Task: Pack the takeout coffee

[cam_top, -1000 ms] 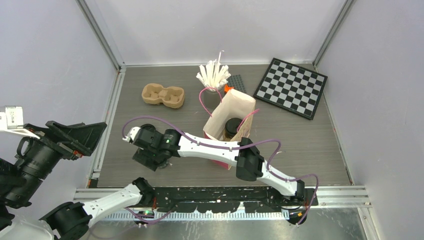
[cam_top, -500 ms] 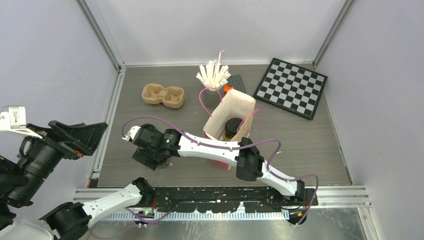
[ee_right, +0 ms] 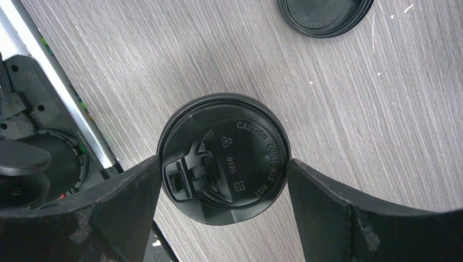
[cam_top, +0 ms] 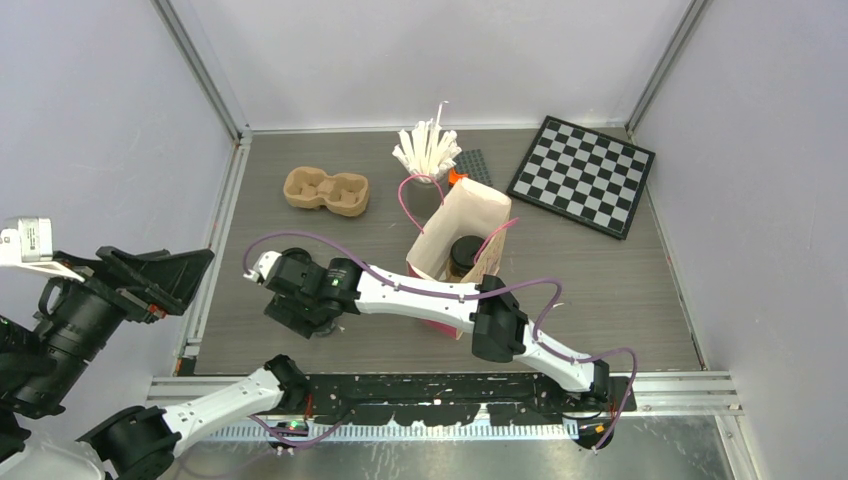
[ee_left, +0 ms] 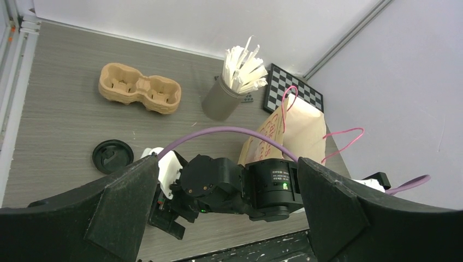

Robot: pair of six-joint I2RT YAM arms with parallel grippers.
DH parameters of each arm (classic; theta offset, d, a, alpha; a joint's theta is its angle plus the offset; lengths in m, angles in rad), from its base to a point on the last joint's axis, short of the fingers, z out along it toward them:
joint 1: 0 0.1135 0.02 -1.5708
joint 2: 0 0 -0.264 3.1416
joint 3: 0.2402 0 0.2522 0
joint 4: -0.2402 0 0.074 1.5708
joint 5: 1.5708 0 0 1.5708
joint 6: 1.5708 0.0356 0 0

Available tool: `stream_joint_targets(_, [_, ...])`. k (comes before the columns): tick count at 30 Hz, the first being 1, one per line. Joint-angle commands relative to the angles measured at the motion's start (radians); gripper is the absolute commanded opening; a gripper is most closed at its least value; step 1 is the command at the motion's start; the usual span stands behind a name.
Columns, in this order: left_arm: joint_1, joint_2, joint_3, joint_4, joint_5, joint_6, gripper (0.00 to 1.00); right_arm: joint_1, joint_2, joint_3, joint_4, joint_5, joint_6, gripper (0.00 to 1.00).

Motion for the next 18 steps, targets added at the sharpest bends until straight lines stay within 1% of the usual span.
stream_joint_targets(1, [-0.006,-0.006,0.004,0.023,-0.016,0.026,1.00,0.007,0.006,0.038,0.031,0.018,0.015,0.85])
stream_joint_targets(5, [-0.008,-0.012,0.002,0.017,-0.019,0.026,1.00,0.006,0.003,0.034,0.032,0.023,0.019,0.79])
stream_joint_targets(12, [-0.016,-0.002,0.013,-0.023,-0.071,0.011,1.00,0.006,-0.026,0.046,0.040,0.037,0.025,0.76])
stream_joint_targets(15, [-0.023,0.004,0.003,-0.043,-0.100,-0.006,1.00,0.006,-0.066,0.050,0.044,0.047,0.030,0.75])
stream_joint_targets(18, [-0.040,0.019,-0.035,-0.069,-0.133,-0.025,1.00,0.006,-0.132,0.012,0.046,0.054,0.044,0.74])
